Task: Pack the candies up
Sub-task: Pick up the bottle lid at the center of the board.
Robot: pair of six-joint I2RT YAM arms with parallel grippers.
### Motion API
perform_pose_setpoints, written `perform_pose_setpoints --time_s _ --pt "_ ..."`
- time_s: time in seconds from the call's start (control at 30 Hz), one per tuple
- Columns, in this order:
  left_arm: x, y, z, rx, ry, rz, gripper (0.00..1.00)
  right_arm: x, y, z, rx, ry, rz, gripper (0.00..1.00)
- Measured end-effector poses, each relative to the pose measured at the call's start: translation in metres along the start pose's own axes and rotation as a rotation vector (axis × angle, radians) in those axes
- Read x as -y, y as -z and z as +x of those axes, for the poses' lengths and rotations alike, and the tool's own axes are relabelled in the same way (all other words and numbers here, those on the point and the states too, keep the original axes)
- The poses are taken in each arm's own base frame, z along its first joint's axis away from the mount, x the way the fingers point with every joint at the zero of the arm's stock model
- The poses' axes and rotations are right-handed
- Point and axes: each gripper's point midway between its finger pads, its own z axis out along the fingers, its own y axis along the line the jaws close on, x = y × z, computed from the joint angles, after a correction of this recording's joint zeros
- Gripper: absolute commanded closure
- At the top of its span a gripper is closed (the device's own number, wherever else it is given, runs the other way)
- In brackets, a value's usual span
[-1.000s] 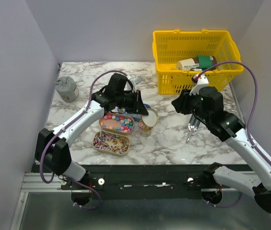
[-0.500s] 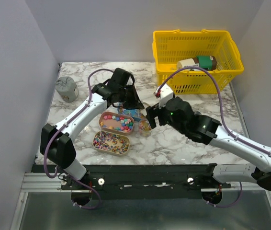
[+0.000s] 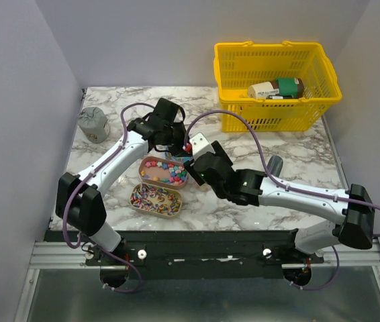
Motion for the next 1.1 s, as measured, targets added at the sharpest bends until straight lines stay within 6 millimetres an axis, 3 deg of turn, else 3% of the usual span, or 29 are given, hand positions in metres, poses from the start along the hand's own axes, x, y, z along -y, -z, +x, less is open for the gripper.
perform_pose_setpoints --time_s 0.33,0.57,0.67,0.8,1.0,1.1 --pt "0.0 0.006 0.01 -0.022 0.026 0.029 0.87 -0.009 -0.027 0.022 -0.039 0.033 0.095 0.32" --pt "0.005 0.007 0.014 -0.031 0.044 0.066 0.75 -0.008 -0.03 0.028 -0.046 -0.005 0.142 0.61" --pt "0.008 0.006 0.013 -0.026 0.05 0.088 0.66 -0.011 -0.028 0.028 -0.044 -0.026 0.143 0.68" --pt "0.008 0.007 0.015 -0.026 0.054 0.095 0.43 -0.008 -0.026 0.03 -0.046 -0.069 0.168 0.7" --pt "0.008 0.014 0.012 -0.003 0.045 0.093 0.32 0.007 -0.014 0.045 -0.064 -0.124 0.209 0.74" --pt "0.007 0.018 0.006 0.027 0.046 0.091 0.31 0.014 -0.007 0.052 -0.078 -0.155 0.219 0.74"
